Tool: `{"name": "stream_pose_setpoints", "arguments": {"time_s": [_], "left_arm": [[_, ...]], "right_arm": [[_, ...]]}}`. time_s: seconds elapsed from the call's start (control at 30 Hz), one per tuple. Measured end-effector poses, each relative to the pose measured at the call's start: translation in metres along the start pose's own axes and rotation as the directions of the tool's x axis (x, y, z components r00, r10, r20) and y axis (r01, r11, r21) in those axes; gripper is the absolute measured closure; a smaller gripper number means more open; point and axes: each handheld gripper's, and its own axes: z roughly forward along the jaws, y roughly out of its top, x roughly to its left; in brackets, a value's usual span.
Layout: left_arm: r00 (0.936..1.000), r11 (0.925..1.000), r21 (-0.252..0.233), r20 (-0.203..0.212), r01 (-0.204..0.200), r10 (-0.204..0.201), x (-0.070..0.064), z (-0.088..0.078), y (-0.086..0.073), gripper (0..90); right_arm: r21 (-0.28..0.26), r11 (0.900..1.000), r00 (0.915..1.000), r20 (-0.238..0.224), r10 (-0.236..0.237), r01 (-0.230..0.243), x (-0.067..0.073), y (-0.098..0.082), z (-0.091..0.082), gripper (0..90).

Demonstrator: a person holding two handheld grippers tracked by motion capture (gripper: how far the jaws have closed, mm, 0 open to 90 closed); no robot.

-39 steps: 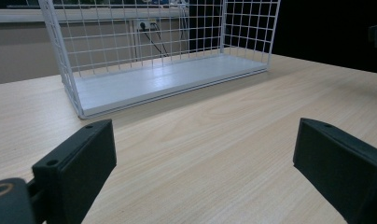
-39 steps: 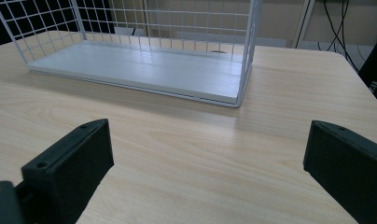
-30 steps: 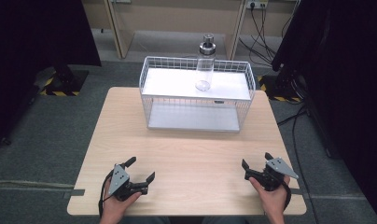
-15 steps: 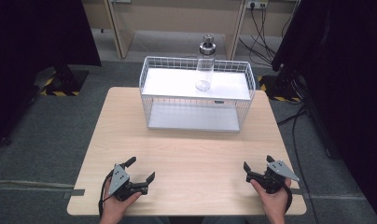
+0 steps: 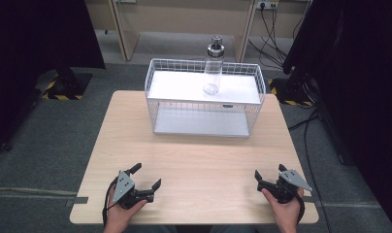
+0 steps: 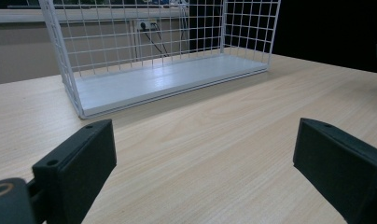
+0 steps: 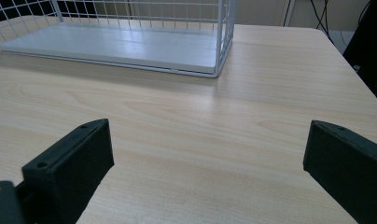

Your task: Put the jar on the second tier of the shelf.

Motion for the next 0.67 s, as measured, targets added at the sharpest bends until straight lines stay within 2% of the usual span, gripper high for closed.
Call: {"name": "stream_pose_setpoints", "arguments": {"time_s": [0.2, 0.67], "left_arm": [[1.0000, 1.0000, 0.000, 0.000, -0.002, 0.002, -0.0001, 0.0000, 0.0000, 5.2], [1.0000, 1.0000, 0.001, 0.000, -0.004, 0.004, -0.0003, 0.0001, 0.0001, 5.2]], "right_arm": [[0.005, 1.000, 0.9999, 0.006, 0.010, -0.010, -0.0010, -0.0052, 0.0003, 2.1], [-0.016, 0.999, 0.9995, 0.008, 0.030, -0.030, -0.0024, -0.0053, -0.0012, 2.2]]}}
